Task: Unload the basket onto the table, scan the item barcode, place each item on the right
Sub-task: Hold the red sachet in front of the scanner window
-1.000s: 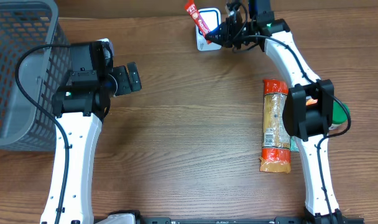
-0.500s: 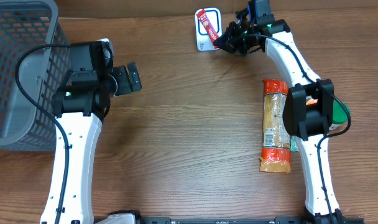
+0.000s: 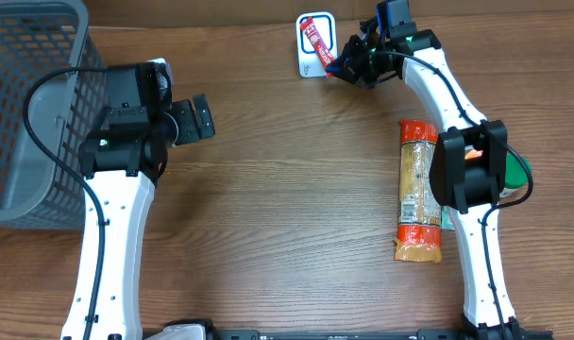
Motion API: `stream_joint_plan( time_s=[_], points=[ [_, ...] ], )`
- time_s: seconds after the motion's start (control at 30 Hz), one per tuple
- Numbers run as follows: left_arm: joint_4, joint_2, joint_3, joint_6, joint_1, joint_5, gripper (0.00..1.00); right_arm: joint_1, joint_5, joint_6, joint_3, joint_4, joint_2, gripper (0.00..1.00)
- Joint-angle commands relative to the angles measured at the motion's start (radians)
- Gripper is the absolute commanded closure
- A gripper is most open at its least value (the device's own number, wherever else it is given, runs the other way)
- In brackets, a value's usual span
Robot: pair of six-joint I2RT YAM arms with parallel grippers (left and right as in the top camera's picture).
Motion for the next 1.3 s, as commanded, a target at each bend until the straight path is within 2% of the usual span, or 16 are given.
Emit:
stream_joint_plan(
  time_s=[0.0,0.17,0.33,1.13,1.27],
  points=[
    [0.001,0.006,0.005,0.013,-0.001,-0.012,0.0,-0.007,-0.04,0.005,0.021,0.003,0.007,0.96],
    [0.001,0.006,0.005,0.013,-0.001,-0.012,0.0,-0.011,-0.066,0.005,0.021,0.012,0.007,0.96],
    [0.0,0.006,0.005,0.013,-0.001,-0.012,0.0,-0.031,-0.227,-0.002,0.021,0.1,0.007,0.96],
    [0.0,0.006,0.005,0.013,-0.001,-0.013,0.0,-0.051,-0.296,-0.016,0.021,0.082,0.007,0.96],
    [0.0,0.006,0.005,0.013,-0.001,-0.012,0.0,-0.051,-0.296,-0.056,0.021,0.065,0.007,0.96]
  ],
)
